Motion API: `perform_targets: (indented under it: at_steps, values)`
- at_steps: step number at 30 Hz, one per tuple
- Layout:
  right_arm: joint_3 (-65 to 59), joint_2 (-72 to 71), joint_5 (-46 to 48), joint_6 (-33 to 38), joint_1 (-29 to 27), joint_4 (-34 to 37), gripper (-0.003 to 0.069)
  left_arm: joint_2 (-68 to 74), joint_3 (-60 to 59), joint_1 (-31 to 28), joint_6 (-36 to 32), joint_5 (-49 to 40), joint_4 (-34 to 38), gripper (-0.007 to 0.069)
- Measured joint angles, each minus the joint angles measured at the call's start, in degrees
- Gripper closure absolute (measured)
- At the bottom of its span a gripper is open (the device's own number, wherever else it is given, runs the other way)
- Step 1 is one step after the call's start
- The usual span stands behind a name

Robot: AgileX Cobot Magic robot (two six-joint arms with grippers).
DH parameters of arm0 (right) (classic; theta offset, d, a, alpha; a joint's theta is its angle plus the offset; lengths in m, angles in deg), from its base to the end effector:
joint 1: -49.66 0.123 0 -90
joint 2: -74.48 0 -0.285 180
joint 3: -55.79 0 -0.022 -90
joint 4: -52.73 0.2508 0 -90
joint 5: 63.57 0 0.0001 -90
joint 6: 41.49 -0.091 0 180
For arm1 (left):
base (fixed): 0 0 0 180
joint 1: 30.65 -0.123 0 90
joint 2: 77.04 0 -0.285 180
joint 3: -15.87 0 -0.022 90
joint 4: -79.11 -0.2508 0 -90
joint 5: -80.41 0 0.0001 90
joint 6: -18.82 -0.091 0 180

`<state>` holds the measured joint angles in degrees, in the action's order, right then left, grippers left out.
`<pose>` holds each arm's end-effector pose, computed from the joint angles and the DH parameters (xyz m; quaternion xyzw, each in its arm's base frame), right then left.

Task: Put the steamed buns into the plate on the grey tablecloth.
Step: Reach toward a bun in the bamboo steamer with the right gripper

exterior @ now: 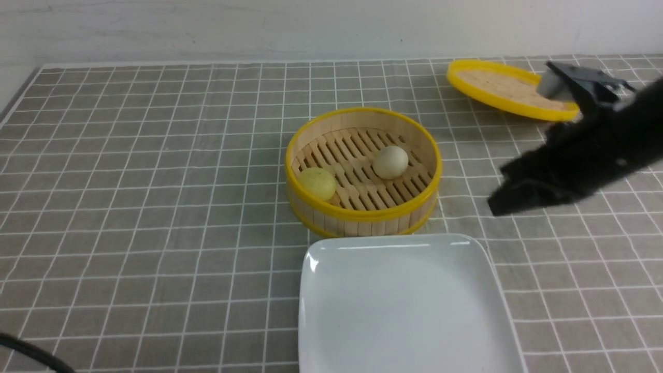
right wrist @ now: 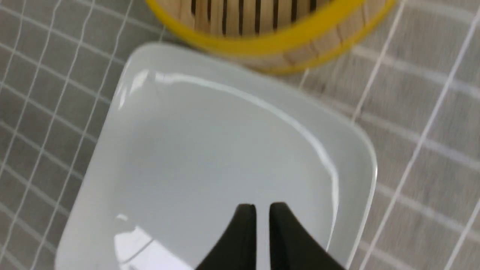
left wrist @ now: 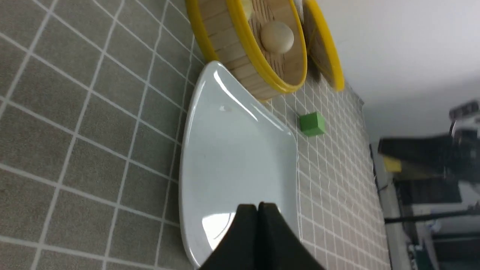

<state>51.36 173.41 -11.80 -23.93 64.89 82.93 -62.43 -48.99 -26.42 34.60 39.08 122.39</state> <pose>0.3126 0.1224 0.2948 -0.1574 0.9365 0.2303 0.2126 0.0387 -0.0442 0.2318 -0.2012 0.7920 -0.4230 0.3916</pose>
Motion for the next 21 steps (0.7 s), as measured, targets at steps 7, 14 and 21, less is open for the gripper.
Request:
perform_targets:
  at_steps: [7,14,21]
  values:
    - [20.04,17.14,-0.19,-6.46,6.75,-11.51,0.0419,17.24,9.60,0.00,-6.12,-6.78,-5.57,0.0617]
    - [37.90,32.76,1.66,-13.32,9.24,-20.79,0.0264,28.97,11.19,0.00,-6.37,-9.52,-8.59,0.0584]
    - [45.59,41.14,0.37,-17.56,9.19,-27.84,0.0281,31.27,11.19,0.00,-6.48,-9.47,-9.87,0.0519]
